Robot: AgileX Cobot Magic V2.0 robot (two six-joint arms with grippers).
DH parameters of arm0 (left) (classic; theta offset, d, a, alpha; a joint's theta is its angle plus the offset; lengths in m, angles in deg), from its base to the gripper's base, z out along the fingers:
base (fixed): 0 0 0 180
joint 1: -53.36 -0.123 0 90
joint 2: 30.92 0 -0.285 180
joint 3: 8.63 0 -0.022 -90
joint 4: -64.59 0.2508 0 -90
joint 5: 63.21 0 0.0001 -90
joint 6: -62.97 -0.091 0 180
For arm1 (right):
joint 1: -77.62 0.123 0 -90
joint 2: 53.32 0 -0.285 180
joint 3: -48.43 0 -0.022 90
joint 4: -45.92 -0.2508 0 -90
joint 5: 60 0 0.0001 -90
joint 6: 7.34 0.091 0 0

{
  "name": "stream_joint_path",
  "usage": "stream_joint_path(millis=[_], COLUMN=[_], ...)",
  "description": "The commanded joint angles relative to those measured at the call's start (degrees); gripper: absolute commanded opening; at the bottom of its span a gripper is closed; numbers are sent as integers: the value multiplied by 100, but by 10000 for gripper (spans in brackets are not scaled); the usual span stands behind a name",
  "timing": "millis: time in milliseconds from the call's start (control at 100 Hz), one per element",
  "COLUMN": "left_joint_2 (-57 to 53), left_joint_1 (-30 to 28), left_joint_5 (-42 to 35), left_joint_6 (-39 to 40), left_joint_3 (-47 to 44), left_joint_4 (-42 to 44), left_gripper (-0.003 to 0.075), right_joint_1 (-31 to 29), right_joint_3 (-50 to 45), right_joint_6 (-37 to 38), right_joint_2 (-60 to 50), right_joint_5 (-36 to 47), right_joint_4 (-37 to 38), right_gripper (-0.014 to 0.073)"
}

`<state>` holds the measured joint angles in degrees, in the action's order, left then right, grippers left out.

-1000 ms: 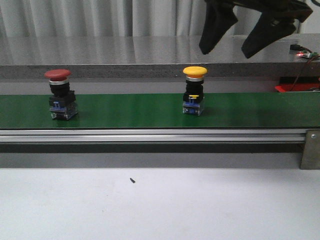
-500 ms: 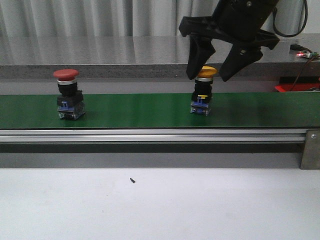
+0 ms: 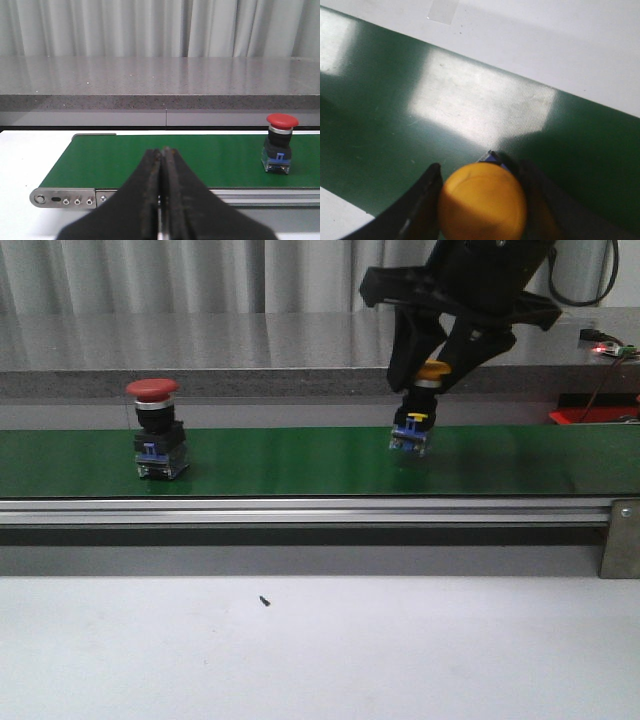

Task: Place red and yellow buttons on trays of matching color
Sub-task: 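Lower the right gripper onto the yellow button on the belt, grasp, lift, then carry the yellow button into the yellow tray and open the right gripper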

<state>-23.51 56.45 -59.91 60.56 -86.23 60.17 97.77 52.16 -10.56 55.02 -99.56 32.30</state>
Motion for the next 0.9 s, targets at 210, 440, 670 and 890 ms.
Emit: stream_joint_path(millis=[210,440,670,890], left_joint_2=[-189,-189,-189,-189], left_joint_1=[-7,-7,-7,-7], left_joint_5=[-420,-420,-420,-420], left_joint_6=[43,43,43,43], left_joint_3=[-237,-237,-237,-237], left_joint_4=[-1,-1,-1,-1], left_gripper=[-20,-20,-20,-20], right_joint_1=[-235,-959,-2163,-3388], right_joint_3=[-165,-1095,-1936,-2720], right_joint_6=[-7,-7,-7,-7], right_joint_2=[-1338,-2255,-3018,-3228], right_joint_5=[-38,-65,-251,-223], right_joint_4=[353,353,394,584], right_gripper=[97,97,98,98])
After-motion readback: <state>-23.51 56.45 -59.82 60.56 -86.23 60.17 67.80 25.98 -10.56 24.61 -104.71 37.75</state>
